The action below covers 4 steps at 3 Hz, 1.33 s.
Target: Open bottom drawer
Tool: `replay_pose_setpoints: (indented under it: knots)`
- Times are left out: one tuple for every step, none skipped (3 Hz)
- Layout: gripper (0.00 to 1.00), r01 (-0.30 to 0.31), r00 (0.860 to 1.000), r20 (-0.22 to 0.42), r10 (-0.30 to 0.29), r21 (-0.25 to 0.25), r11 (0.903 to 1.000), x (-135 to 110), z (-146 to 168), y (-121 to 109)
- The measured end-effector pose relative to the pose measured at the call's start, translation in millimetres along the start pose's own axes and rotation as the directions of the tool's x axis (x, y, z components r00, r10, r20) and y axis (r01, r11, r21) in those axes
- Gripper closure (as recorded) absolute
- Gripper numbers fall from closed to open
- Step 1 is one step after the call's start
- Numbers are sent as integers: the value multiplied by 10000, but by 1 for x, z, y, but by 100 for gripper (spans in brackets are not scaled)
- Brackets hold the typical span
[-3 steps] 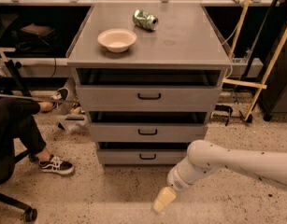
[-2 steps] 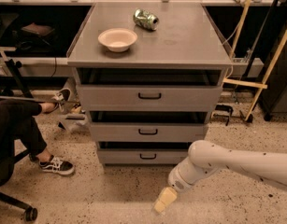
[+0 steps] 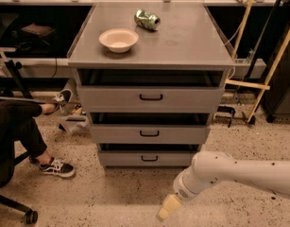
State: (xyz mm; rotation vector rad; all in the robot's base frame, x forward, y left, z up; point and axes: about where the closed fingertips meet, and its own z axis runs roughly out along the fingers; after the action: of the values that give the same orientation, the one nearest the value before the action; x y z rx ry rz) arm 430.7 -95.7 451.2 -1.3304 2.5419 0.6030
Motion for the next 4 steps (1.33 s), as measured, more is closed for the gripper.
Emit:
replay_pose_setpoints:
  knots:
    - [0, 372, 9993, -99, -360, 1820, 9826, 14, -23, -5]
    - [0, 462, 9983, 236, -535, 2426, 9690, 8, -28, -10]
    - [0, 445, 9983, 255, -521, 2382, 9702, 7, -27, -10]
    - [0, 198, 9995, 183, -255, 2610, 9651, 11, -24, -23]
